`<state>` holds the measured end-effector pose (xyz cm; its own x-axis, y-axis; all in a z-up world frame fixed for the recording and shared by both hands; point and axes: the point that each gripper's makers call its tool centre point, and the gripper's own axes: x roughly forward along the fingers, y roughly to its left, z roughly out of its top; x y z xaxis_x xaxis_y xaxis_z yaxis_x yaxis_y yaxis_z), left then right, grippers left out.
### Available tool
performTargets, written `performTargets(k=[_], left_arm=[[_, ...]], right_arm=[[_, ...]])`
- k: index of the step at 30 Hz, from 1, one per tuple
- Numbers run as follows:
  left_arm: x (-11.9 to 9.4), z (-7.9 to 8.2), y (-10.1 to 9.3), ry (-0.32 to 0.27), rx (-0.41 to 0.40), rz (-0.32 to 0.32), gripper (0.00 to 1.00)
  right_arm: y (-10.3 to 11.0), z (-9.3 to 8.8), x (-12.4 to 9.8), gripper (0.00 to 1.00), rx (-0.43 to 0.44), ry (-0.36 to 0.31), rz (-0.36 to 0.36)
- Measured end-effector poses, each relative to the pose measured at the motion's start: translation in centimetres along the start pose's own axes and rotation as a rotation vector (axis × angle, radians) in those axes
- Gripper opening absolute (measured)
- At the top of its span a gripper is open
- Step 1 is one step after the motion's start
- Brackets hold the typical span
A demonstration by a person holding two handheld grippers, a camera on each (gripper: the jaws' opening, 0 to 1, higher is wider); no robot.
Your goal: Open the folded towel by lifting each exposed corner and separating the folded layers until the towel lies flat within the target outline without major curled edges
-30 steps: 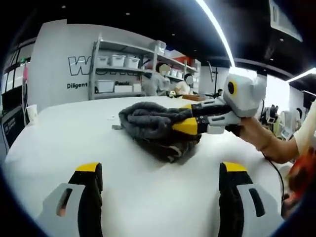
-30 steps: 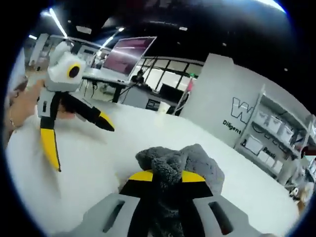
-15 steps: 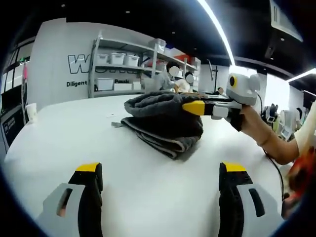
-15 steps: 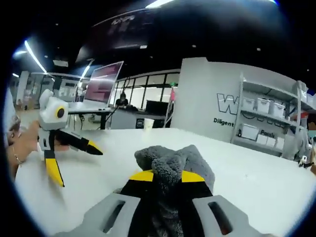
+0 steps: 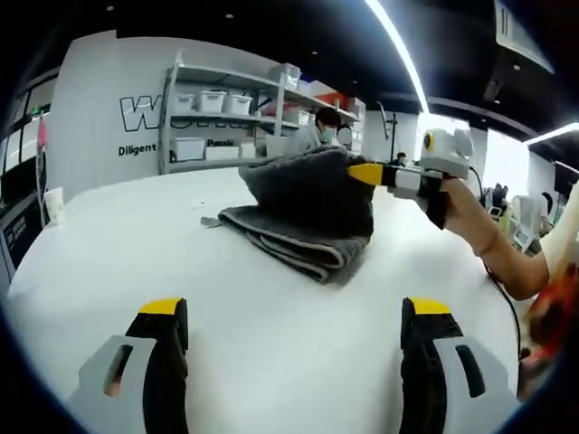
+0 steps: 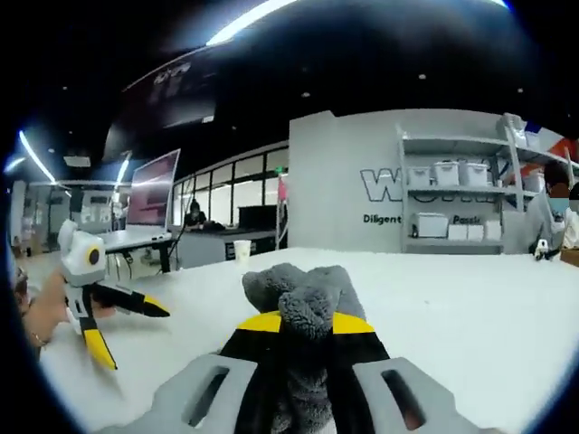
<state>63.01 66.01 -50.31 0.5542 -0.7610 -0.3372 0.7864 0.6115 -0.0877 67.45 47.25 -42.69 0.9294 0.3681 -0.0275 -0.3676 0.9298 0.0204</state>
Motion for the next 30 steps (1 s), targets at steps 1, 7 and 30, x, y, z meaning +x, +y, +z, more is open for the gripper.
performTargets(k=[1, 7, 30], left_arm=[[0.0, 0.0, 0.0, 0.001, 0.001, 0.0, 0.96], [0.1, -0.1, 0.0, 0.007, 0.006, -0.003, 0.96], [0.3, -0.7, -0.4, 0.035, 0.02, -0.014, 0.95]], right_arm=[[-0.2, 0.0, -0.1, 0.11, 0.005, -0.001, -0.006], [-1.8, -0.6, -0.8, 0.11, 0.048, 0.001, -0.068], [-7.0, -3.8, -3.3, 0.12, 0.227, 0.059, -0.223]])
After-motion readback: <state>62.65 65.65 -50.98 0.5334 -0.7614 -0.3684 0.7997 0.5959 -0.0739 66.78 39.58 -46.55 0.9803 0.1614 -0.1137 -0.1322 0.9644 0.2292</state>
